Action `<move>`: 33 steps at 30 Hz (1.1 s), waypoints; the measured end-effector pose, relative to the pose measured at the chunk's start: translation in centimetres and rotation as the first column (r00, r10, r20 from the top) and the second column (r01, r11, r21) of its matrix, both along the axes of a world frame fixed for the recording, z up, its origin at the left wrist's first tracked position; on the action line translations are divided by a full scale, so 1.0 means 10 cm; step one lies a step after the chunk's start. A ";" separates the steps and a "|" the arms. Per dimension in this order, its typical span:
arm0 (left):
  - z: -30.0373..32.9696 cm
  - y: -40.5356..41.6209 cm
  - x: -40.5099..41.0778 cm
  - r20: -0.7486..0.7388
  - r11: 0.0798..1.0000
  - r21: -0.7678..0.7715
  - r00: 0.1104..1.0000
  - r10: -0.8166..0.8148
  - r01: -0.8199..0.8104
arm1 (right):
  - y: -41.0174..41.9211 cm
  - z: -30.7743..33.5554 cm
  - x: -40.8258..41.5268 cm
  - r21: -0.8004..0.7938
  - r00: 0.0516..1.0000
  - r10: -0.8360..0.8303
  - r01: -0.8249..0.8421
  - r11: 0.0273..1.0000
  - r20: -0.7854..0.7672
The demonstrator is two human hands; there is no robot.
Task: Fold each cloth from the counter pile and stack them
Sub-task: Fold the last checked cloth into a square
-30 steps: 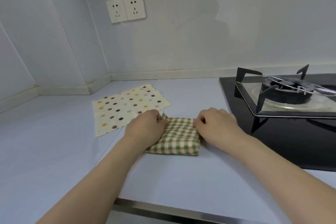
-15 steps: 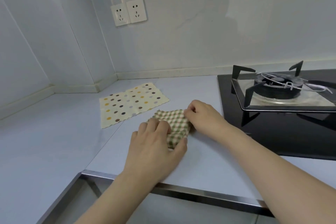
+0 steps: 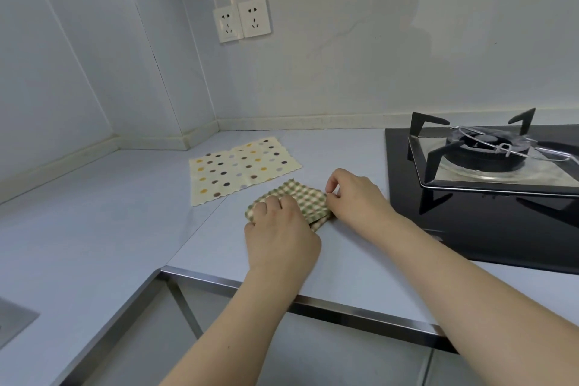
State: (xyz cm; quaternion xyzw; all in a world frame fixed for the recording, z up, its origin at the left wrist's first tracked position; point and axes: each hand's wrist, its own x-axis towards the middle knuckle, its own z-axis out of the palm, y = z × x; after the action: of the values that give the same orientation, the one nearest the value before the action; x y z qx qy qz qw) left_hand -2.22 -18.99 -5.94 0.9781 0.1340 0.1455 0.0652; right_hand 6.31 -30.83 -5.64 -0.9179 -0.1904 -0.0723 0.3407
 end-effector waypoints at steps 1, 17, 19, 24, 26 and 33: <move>0.00 0.00 0.00 -0.008 1.000 -0.022 1.000 0.001 -0.001 | 0.00 0.00 -0.01 -0.003 1.000 0.009 -0.009 1.000 -0.001; 0.15 0.30 -0.04 -0.243 0.909 -0.409 0.950 -0.195 0.082 | 0.00 0.00 0.01 -0.161 0.999 -0.014 0.020 0.987 0.034; 0.11 0.47 -0.06 -0.065 0.872 -0.484 0.990 -0.122 0.076 | 0.01 0.00 0.02 -0.227 0.982 -0.062 0.102 0.968 0.177; 0.05 0.61 0.07 0.088 0.851 -0.524 0.996 0.008 0.039 | 0.13 -0.02 -0.14 -0.209 0.946 0.195 -0.142 0.967 0.258; 0.06 0.64 0.13 0.080 0.808 -0.588 0.997 0.021 0.030 | 0.16 -0.10 -0.17 -0.427 0.960 0.278 -0.242 0.872 0.024; 0.22 0.80 0.23 0.005 0.448 -0.894 1.000 -0.024 0.016 | 0.12 -0.03 -0.20 -0.505 0.942 0.276 -0.336 0.795 -0.191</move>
State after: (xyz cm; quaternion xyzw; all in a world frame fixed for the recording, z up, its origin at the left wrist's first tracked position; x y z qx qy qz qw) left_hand 0.12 -10.95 -3.73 0.8001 0.1791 0.0485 0.5704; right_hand 4.36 -29.68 -5.97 -0.9354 -0.3301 0.0886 0.0909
